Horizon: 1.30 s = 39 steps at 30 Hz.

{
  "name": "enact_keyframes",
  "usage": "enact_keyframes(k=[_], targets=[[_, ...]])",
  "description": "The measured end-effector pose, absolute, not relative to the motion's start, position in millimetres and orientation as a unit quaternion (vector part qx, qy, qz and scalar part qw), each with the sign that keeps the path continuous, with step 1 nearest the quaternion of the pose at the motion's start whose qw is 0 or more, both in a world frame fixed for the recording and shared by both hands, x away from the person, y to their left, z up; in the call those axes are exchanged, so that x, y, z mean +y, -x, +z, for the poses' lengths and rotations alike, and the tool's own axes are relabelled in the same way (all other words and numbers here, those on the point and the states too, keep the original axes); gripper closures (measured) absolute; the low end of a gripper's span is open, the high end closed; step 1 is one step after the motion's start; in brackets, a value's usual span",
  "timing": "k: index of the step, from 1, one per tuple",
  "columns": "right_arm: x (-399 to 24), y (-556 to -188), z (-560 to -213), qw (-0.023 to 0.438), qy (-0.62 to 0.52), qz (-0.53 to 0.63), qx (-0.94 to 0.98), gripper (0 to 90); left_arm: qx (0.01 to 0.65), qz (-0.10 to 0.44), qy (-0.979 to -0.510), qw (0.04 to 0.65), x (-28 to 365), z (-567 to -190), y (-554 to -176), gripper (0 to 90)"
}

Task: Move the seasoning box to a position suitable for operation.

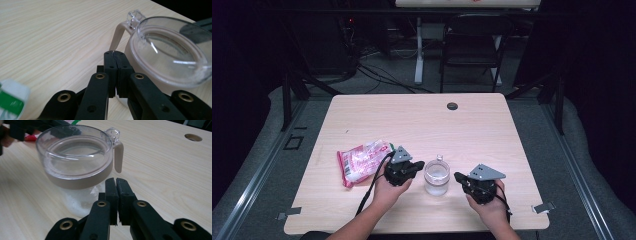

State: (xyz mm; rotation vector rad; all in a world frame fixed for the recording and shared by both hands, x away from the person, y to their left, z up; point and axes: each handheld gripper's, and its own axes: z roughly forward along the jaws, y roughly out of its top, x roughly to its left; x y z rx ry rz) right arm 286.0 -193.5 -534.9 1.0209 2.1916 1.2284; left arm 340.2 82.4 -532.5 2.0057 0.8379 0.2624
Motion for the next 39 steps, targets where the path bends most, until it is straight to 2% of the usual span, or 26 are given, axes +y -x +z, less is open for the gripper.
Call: enact_keyframes(k=[7,12,19,29,39], targets=[[-189,-306,-538,0.209,-0.361,0.441,0.795,87.1,0.351,0.101,-0.814,0.451,95,-532,-319,90.0],[-184,-316,-540,0.209,-0.355,0.436,0.800,87.5,0.344,0.091,-0.816,0.456,90,-533,-307,90.0],[-182,-319,-540,0.202,-0.349,0.438,0.803,89.3,0.330,0.108,-0.827,0.443,79,-533,-297,90.0],[-182,-314,-539,0.209,-0.349,0.432,0.805,90.0,0.345,0.101,-0.820,0.445,77,-533,-299,90.0],[-183,-295,-537,0.209,-0.355,0.422,0.807,90.0,0.346,0.097,-0.819,0.447,76,-533,-313,90.0]])
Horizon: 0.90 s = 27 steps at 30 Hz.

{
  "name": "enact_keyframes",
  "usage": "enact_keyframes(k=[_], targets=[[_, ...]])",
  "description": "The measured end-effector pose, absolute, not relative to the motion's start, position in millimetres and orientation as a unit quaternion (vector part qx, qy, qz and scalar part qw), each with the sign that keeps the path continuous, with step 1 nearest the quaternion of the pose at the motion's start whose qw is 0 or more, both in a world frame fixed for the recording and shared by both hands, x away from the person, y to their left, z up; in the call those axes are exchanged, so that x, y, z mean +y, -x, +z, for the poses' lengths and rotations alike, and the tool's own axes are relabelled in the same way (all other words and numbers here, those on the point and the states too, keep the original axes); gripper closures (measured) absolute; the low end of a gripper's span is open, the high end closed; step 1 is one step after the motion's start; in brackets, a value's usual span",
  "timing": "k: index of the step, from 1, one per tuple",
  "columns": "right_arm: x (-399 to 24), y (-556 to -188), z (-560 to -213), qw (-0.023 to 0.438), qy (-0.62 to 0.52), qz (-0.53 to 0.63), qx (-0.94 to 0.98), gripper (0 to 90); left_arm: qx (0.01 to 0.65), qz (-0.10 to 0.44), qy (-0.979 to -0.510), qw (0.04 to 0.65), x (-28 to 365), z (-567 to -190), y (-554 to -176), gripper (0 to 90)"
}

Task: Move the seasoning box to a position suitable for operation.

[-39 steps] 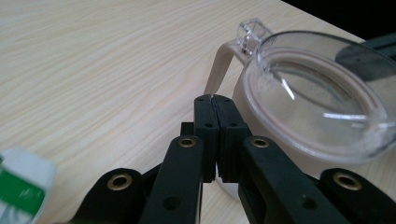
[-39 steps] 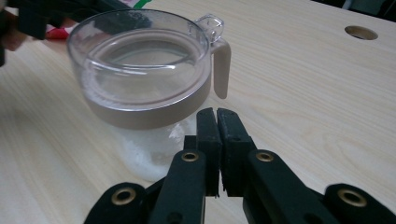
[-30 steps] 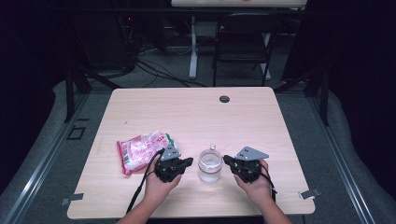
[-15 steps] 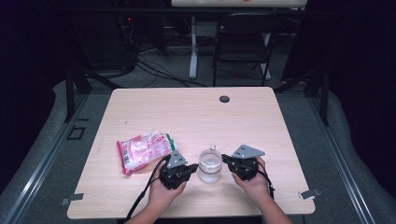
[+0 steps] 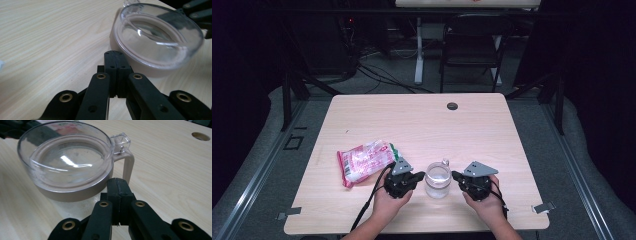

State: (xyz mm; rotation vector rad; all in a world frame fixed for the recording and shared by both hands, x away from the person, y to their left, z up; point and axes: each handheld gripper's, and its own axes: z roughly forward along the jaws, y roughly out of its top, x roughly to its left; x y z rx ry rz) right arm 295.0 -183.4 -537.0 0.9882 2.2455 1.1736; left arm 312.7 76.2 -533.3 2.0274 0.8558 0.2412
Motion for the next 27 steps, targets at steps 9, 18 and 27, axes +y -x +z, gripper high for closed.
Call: enact_keyframes(k=[9,18,27], targets=[[-190,-284,-531,0.192,-0.343,0.440,0.807,80.8,0.339,0.089,-0.821,0.451,80,-534,-327,88.7],[-195,-306,-549,0.181,-0.361,0.436,0.804,75.6,0.348,0.098,-0.810,0.462,92,-529,-324,84.0],[-186,-323,-559,0.176,-0.346,0.423,0.819,69.3,0.360,0.107,-0.802,0.464,105,-526,-317,80.0]])
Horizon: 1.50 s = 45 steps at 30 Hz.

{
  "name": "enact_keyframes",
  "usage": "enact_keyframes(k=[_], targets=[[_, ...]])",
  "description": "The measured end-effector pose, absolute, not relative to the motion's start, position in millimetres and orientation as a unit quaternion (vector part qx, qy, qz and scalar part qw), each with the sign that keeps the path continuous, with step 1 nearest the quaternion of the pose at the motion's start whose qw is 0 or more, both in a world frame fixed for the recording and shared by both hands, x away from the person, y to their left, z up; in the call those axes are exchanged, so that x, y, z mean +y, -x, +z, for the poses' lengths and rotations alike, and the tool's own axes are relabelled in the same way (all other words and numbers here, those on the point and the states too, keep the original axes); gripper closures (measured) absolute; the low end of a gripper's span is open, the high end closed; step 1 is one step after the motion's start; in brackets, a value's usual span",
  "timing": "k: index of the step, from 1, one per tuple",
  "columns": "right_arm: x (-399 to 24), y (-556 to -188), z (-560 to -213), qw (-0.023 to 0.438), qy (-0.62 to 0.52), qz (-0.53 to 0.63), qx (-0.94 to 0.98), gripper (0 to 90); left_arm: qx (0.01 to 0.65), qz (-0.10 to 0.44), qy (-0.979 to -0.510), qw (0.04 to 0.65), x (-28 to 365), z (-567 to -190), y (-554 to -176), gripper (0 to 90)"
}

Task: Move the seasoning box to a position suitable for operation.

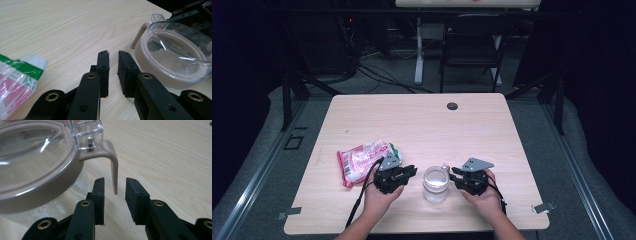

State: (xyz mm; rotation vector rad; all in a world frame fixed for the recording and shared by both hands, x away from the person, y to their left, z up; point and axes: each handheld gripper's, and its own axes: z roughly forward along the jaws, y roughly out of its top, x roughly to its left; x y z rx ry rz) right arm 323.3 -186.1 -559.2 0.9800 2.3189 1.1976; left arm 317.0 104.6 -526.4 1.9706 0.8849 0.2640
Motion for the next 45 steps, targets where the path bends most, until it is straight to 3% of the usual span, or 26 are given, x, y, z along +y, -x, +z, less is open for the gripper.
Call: enact_keyframes(k=[9,16,20,33,45], targets=[[-177,-336,-562,0.156,-0.338,0.426,0.825,73.8,0.359,0.126,-0.804,0.456,111,-527,-308,78.6],[-177,-342,-561,0.149,-0.341,0.429,0.823,82.9,0.365,0.128,-0.802,0.455,116,-527,-305,76.5],[-179,-343,-560,0.132,-0.356,0.436,0.816,82.7,0.365,0.129,-0.801,0.457,115,-525,-304,75.9],[-177,-328,-556,0.202,-0.373,0.389,0.818,86.2,0.339,0.126,-0.812,0.457,102,-522,-304,75.4],[-184,-299,-552,0.216,-0.394,0.367,0.814,83.6,0.307,0.104,-0.832,0.450,88,-521,-297,74.9]])
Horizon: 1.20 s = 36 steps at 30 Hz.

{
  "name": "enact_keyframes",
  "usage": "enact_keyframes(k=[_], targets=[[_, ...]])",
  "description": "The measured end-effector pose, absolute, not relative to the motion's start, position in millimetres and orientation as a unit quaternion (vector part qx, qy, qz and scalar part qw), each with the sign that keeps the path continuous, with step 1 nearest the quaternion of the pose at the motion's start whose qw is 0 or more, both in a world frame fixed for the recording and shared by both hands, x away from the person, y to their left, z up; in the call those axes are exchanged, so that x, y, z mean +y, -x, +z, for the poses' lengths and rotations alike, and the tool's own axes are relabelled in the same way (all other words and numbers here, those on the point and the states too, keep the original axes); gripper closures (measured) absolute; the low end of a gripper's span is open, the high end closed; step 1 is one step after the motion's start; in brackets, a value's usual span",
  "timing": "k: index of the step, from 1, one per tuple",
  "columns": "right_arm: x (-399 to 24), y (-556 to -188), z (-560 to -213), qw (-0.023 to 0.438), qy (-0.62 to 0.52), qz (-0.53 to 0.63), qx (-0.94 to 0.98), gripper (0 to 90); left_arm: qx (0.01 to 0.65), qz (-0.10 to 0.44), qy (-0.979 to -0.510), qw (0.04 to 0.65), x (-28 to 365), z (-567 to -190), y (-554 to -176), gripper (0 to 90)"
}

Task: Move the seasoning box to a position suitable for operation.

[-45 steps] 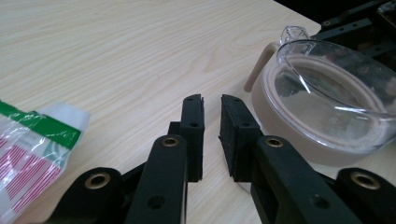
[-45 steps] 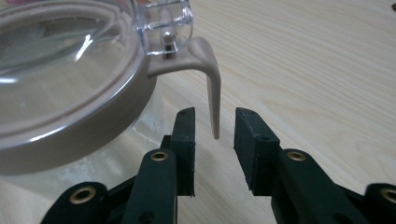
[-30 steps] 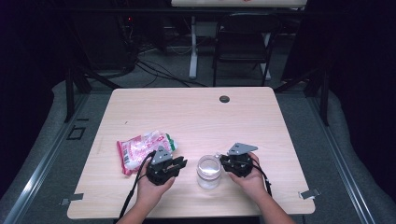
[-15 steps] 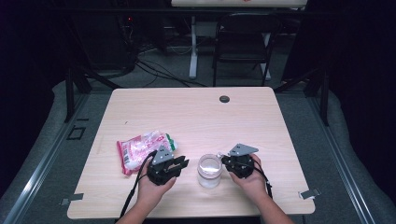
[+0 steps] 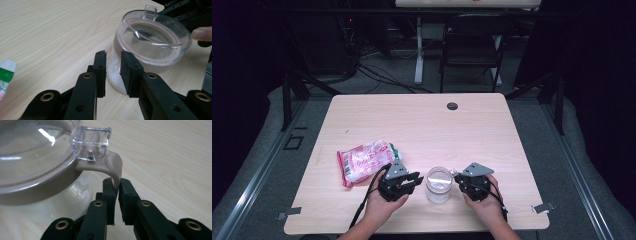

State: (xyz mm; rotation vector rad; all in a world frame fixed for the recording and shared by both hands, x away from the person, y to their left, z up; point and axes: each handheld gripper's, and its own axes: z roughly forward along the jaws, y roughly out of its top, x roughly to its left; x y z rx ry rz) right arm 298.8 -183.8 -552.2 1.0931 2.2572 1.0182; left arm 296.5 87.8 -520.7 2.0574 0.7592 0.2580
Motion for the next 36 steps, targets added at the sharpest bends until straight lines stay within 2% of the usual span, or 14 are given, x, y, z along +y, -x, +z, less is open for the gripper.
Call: enact_keyframes(k=[4,8,13,16,31,34,36], targets=[[-184,-289,-550,0.212,-0.390,0.360,0.820,81.4,0.303,0.105,-0.840,0.438,85,-523,-291,75.0],[-187,-281,-545,0.189,-0.379,0.367,0.828,75.9,0.306,0.101,-0.849,0.419,88,-527,-285,75.5],[-187,-278,-543,0.167,-0.353,0.380,0.839,70.1,0.305,0.088,-0.848,0.424,92,-527,-278,75.6],[-188,-278,-542,0.155,-0.347,0.386,0.840,69.7,0.301,0.093,-0.849,0.424,91,-526,-276,76.3],[-174,-279,-544,0.168,-0.355,0.393,0.831,71.4,0.332,0.086,-0.833,0.433,101,-531,-283,76.2],[-175,-282,-543,0.159,-0.356,0.390,0.834,62.3,0.333,0.089,-0.833,0.433,102,-531,-284,74.3],[-177,-282,-539,0.149,-0.364,0.388,0.834,59.9,0.333,0.092,-0.833,0.433,104,-530,-284,73.4]])
